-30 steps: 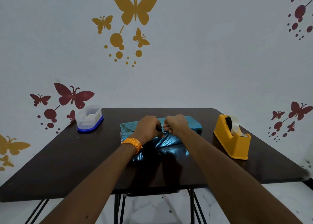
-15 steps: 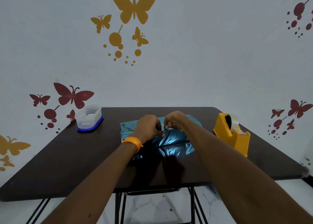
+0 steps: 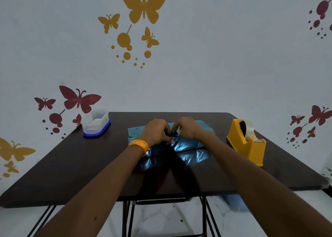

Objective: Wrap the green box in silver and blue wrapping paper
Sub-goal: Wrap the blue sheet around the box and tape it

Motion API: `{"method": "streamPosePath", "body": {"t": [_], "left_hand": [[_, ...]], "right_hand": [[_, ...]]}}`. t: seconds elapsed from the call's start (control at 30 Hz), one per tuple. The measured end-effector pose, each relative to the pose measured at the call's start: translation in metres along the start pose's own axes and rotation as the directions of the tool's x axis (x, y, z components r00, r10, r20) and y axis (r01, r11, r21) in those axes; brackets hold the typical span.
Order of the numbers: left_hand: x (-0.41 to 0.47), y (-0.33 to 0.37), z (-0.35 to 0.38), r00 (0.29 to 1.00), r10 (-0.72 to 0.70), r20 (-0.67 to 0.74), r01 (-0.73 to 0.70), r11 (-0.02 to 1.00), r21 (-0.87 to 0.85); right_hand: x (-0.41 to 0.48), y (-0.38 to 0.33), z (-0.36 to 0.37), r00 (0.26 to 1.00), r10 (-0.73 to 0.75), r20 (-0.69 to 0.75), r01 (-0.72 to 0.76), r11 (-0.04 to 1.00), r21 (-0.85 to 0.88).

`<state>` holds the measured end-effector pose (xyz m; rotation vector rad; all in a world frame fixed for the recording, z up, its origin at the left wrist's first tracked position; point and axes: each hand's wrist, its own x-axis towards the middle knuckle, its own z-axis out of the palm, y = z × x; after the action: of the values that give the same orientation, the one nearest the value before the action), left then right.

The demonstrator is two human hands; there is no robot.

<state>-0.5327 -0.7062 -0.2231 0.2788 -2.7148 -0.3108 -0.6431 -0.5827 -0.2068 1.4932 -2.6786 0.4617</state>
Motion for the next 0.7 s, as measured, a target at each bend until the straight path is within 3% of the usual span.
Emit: {"method": "streamPosePath", "body": {"t": [0.13,0.33,0.5,0.63,0.7], "left_hand": [[0.002,-0.004,-0.001,1.0,-0.004,0.02,0.004,1.0,-0.011],[0.002,-0.004,-0.003,0.999,-0.006,0.038,0.006,1.0,-0.009],[-0.001,-0.007,-0.005,1.0,-0.009,0.025,0.01,1.0,-0.014],[-0.003,-0.008,-0.006,1.0,-0.019,-0.001,0.019,0.999,-0.039],[-0.004,-0.008,-0.006,1.0,-0.011,0.004,0.011,0.999,-0.034]], "right_hand": [[-0.01,0.012,0.012,0.987,-0.112,-0.119,0.107,0.993,-0.048],[-0.018,0.014,0.0,0.966,-0.091,-0.241,0.082,0.996,-0.044],[-0.02,0.003,0.015,0.97,-0.176,-0.167,0.162,0.982,-0.099],[-0.025,0.007,0.02,0.945,-0.134,-0.297,0.152,0.987,0.041],[-0.02,0.008,0.018,0.951,-0.108,-0.29,0.132,0.989,0.065]]}}
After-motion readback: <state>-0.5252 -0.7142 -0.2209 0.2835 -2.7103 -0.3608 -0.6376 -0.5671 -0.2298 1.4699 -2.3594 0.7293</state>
